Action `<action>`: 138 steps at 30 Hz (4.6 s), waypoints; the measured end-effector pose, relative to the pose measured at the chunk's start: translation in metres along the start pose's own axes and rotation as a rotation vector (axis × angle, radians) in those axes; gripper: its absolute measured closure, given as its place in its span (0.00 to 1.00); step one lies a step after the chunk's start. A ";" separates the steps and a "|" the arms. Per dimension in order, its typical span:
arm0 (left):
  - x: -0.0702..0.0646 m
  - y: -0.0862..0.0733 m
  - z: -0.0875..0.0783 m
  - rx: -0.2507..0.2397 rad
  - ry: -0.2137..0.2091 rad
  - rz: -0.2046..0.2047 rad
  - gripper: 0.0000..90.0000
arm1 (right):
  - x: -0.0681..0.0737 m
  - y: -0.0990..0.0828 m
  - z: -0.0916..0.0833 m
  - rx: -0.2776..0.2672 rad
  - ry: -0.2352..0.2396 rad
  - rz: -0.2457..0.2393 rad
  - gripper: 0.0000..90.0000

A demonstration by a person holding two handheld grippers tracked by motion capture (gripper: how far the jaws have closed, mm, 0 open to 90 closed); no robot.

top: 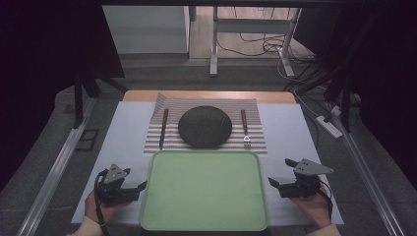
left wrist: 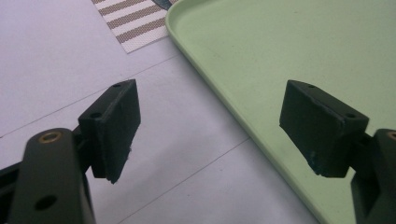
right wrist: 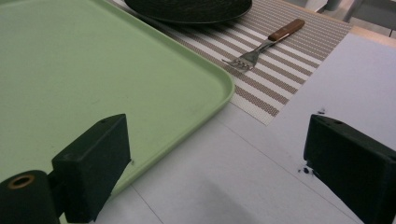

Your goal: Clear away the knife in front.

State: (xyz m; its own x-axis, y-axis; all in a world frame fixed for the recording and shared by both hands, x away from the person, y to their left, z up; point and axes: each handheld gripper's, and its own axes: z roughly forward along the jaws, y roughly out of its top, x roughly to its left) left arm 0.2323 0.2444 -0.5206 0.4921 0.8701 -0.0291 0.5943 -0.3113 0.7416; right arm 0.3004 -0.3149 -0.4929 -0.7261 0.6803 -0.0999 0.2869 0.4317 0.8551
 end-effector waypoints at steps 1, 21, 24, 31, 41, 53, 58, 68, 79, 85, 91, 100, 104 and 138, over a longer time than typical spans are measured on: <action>0.000 0.000 0.000 0.001 0.001 0.000 0.24 | 0.000 0.000 0.000 -0.001 0.003 -0.003 0.08; -0.001 0.009 -0.002 -0.035 -0.046 -0.002 0.24 | 0.006 0.003 0.001 0.013 0.014 -0.017 0.09; -0.004 0.015 -0.001 -0.036 -0.039 0.021 0.24 | 0.005 0.003 0.001 0.013 0.015 -0.016 0.09; -0.010 0.030 0.003 -0.025 -0.027 0.080 0.24 | 0.005 0.002 0.004 0.018 0.026 -0.012 0.09; -0.006 0.047 0.008 -0.026 -0.023 0.101 0.24 | 0.005 0.002 0.005 0.017 0.032 -0.009 0.09; -0.006 0.062 0.027 0.006 -0.033 0.120 0.24 | 0.005 0.001 0.006 0.030 0.042 -0.013 0.10; -0.007 0.069 0.033 0.008 -0.035 0.130 0.24 | 0.006 0.000 0.007 0.033 0.038 -0.021 0.11; -0.008 0.079 0.044 0.024 -0.040 0.152 0.24 | 0.007 -0.002 0.012 0.085 0.043 -0.034 0.16; -0.012 0.081 0.054 0.059 -0.060 0.184 0.24 | 0.006 -0.009 0.024 0.194 0.035 -0.040 0.17; -0.015 0.084 0.056 0.054 -0.070 0.194 0.25 | 0.005 -0.007 0.021 0.164 0.035 -0.020 0.18; -0.012 0.092 0.062 0.052 -0.082 0.180 0.25 | 0.006 -0.007 0.021 0.160 0.056 -0.012 0.18; -0.008 0.105 0.070 0.042 -0.076 0.177 0.25 | 0.005 -0.006 0.019 0.146 0.068 -0.004 0.18; -0.005 0.108 0.073 0.041 -0.073 0.172 0.25 | 0.005 -0.006 0.019 0.137 0.068 -0.001 0.18; 0.018 0.134 0.127 0.080 -0.076 0.153 0.66 | 0.004 -0.006 0.018 0.129 0.058 0.008 0.17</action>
State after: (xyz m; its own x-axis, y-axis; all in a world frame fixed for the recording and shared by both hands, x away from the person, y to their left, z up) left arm 0.4016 0.1704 -0.5072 0.6259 0.7794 0.0272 0.5556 -0.4701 0.6858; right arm 0.3071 -0.3042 -0.5076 -0.7574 0.6501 -0.0609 0.3678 0.5019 0.7828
